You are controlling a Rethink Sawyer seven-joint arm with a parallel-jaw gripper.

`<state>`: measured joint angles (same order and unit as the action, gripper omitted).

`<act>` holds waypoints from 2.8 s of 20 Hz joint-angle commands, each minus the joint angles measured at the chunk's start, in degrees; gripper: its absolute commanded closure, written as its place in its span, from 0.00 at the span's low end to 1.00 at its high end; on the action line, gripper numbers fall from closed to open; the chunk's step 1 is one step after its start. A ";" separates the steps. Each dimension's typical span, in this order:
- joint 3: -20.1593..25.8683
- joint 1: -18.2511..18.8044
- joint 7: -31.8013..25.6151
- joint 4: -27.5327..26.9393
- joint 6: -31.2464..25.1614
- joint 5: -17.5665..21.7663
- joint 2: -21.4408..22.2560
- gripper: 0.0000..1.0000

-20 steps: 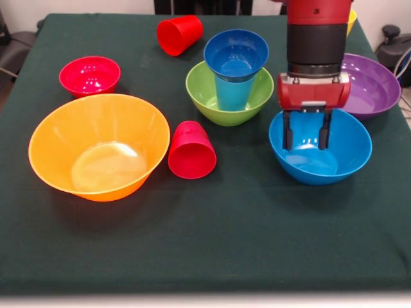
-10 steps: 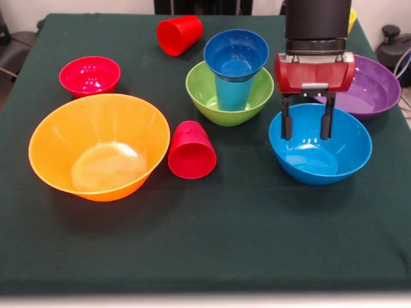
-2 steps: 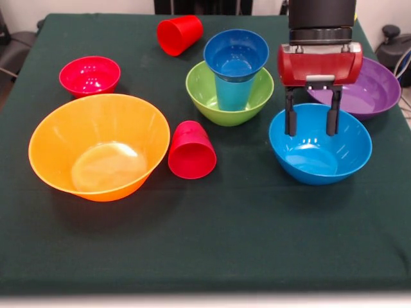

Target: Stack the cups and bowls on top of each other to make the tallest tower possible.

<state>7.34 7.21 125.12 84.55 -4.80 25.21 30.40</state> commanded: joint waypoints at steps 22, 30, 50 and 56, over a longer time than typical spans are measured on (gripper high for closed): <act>7.58 6.86 -2.78 2.84 -4.75 3.21 -3.62 0.00; 7.53 6.97 -3.12 1.95 -5.02 3.45 -3.53 0.00; 12.23 9.08 -5.82 0.53 -8.87 3.53 -7.58 0.00; 8.70 6.86 -3.39 -1.60 -4.84 4.69 -10.35 0.00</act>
<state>14.90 15.68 125.12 84.69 -5.80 25.29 25.88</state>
